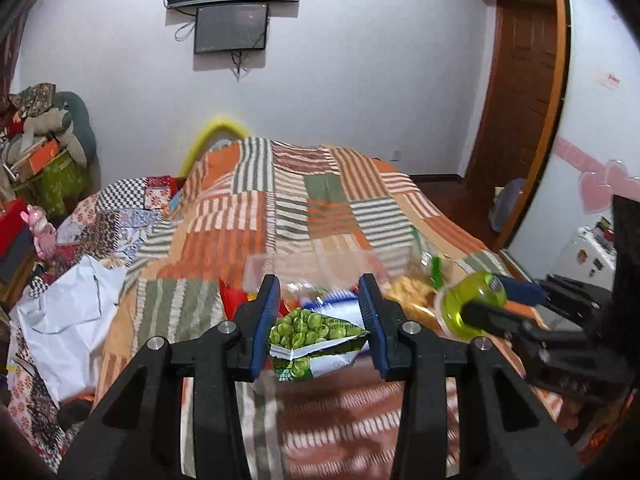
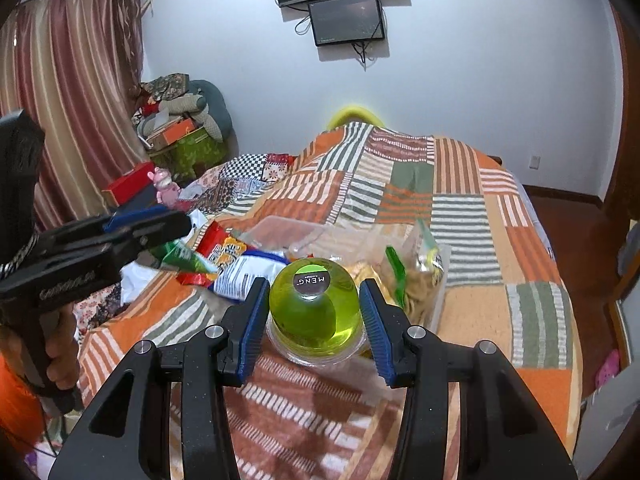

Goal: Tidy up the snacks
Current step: 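Carry the pea pack and jelly cup over the clear box and release both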

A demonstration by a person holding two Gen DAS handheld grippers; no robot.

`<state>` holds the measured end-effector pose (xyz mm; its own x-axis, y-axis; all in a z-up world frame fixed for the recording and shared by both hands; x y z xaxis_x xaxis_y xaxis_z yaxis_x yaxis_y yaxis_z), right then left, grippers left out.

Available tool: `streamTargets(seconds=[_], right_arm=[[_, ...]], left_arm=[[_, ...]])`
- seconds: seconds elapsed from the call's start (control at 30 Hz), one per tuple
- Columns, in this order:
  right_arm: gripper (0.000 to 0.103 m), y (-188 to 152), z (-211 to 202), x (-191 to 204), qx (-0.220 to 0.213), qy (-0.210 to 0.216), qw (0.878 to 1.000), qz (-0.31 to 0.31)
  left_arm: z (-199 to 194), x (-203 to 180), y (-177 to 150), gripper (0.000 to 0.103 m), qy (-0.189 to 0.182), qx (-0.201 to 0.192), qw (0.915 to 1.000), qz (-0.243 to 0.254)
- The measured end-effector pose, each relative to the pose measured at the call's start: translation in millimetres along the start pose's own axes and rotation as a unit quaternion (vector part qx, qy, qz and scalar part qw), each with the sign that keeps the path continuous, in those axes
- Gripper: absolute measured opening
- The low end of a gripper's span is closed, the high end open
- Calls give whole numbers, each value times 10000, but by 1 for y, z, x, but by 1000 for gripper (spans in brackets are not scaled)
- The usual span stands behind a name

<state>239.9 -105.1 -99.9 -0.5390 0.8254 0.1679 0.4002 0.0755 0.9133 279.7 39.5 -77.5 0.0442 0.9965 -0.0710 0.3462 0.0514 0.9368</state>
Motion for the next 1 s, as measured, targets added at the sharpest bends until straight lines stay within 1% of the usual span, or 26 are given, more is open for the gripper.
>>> streamTargets(seconds=[0.2,0.33,0.47,0.57,0.67,0.77,0.83,0.9,1.0], right_arm=[[43,-8,25,-2,199,114,9997,80],[43,-16,41,-1,331,152,9992,136],[43,-19,53,1,325,185,9991,176],[43,-19,56,2,296,130,9994,143],[43,-20,57,4,260,25,9997,0],[44,-22,59,6,253,-15,9996,-80],[44,-23,59,5,282,-6,9996,-84],[45,-23,58,4,320,1,9995,-31],[46,-23,57,1,351,-19,9994,73]], left_arm=[[37,16,4,40,206,40,9997,-112],[63,23,2,40,273,66,9995,-123],[86,27,-14,40,168,261,9989,-348],[95,27,-28,41,134,463,9982,-364],[95,28,-35,41,172,492,9981,-318],[92,30,-42,42,167,603,9974,-370],[90,31,-46,47,146,653,9970,-379],[86,30,-50,49,86,687,9966,-437],[77,27,-50,55,68,596,9973,-429]])
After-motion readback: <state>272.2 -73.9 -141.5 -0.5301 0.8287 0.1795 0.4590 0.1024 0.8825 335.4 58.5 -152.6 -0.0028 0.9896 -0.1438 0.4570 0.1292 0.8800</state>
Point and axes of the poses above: each gripper's, at about its wrist camera, not at the fingertips, and z roughly the way its jaws point, x to its left, y to its top, the point moved 6 cm from there along z, roughly the way its jaws point, and after that the axes turned 15 degrees about -x, right-handed, at the moved point
